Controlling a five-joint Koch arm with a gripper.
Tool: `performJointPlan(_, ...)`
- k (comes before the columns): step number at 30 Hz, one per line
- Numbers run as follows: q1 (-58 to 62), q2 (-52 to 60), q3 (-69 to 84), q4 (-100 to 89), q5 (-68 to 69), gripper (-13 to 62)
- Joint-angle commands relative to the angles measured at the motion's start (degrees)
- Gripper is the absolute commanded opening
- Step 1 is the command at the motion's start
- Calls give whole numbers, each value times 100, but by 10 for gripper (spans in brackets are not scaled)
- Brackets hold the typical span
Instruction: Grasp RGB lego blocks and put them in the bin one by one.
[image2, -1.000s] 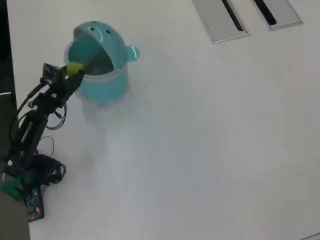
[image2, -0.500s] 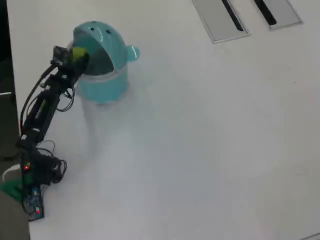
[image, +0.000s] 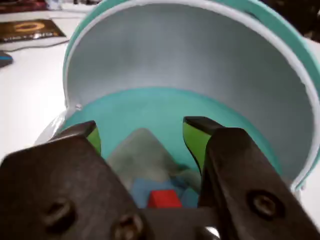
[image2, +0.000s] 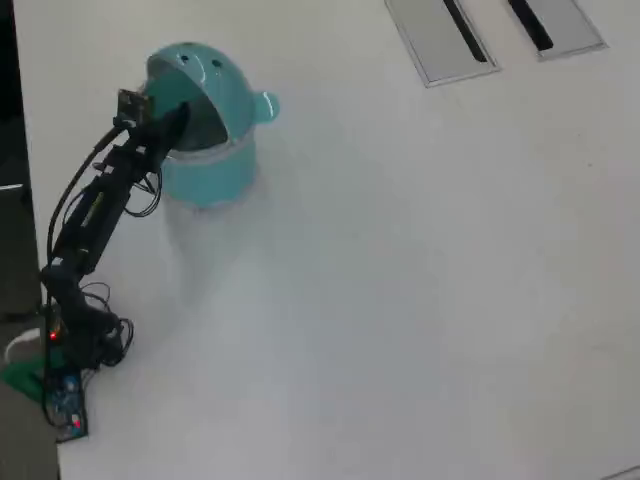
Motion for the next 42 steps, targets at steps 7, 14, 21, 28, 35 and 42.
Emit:
performJointPlan(7,-272,396,-264,-396,-88,339)
performJointPlan(14,-835,1178,439,448,-105,348)
performJointPlan(21,-1239,1828,976,1441,-105,341)
performJointPlan(28,-1503,2672,1872,1573,-105,339)
performJointPlan(35,-1872,3727,3384,1512,-114,339)
performJointPlan(42,-2602,4175,4632,1318,-114,338)
